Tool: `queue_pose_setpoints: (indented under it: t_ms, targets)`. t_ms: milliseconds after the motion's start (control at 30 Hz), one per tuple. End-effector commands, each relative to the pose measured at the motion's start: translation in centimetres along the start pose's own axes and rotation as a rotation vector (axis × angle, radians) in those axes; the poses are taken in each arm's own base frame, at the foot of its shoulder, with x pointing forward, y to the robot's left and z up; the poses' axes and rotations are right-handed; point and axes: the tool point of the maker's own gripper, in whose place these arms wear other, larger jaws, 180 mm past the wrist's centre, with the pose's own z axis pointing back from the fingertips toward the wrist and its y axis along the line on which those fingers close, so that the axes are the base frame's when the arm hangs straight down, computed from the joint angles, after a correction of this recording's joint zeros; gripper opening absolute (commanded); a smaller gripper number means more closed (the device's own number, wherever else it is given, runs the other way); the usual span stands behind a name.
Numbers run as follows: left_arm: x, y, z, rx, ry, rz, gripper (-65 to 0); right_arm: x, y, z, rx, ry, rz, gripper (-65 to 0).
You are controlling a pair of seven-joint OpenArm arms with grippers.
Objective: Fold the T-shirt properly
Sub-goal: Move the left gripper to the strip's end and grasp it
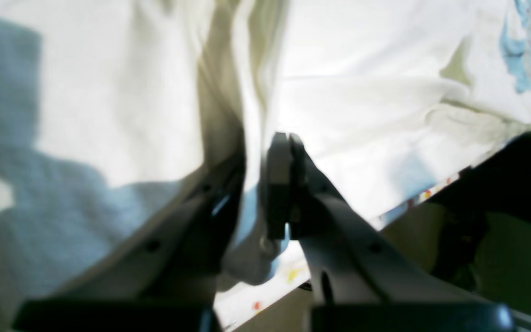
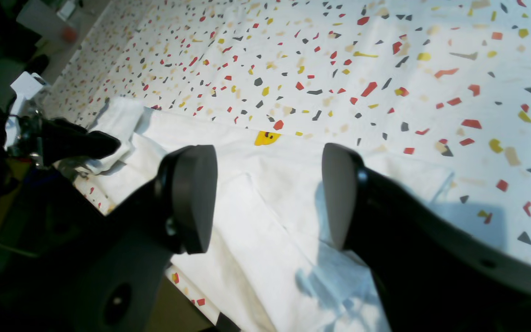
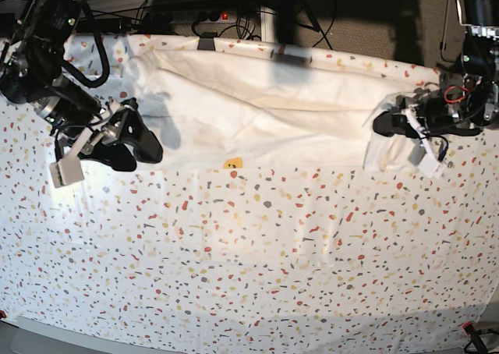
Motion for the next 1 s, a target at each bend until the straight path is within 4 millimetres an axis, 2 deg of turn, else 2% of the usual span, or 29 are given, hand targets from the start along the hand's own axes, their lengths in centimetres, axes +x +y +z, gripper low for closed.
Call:
queue_pose_setpoints:
  t_ms: [0,133,333,533,700,833,967]
  targets:
    - [1.3,-0.5,0.5,-0.002,-0.042,-0.024,-65.0,1.4,0.4,0.3,0.017,-0.045,0.023,-28.8]
    - [1.7,-2.6,-0.3,-0.035,-0.083,-0.044,-65.0,1.2,0.4,0.2,0.017,-0.034,0.023,-28.8]
    - [1.8,-4.8,-2.7,-0.054,-0.107,-0.022,-65.0,1.1,0.4,0.2,0.017,-0.033,0.023,-28.8]
    - [0.5,-5.1,-4.8,0.004,-0.058,-0.039,-65.0,1.1,0.4,0.2,0.017,-0.03,0.023,-28.8]
    - [0.3,-6.0,-5.4,-0.018,-0.051,-0.027,-65.0,1.1,0.4,0.2,0.017,-0.03,0.023,-28.8]
    - [0.1,-7.4,-5.9,-0.074,-0.041,-0.004,-65.0,1.1,0.4,0.3,0.017,-0.03,0.023,-28.8]
    - [0.1,-7.6,-6.0,-0.08,-0.044,-0.003,-65.0,1.1,0.4,0.3,0.017,-0.03,0.023,-28.8]
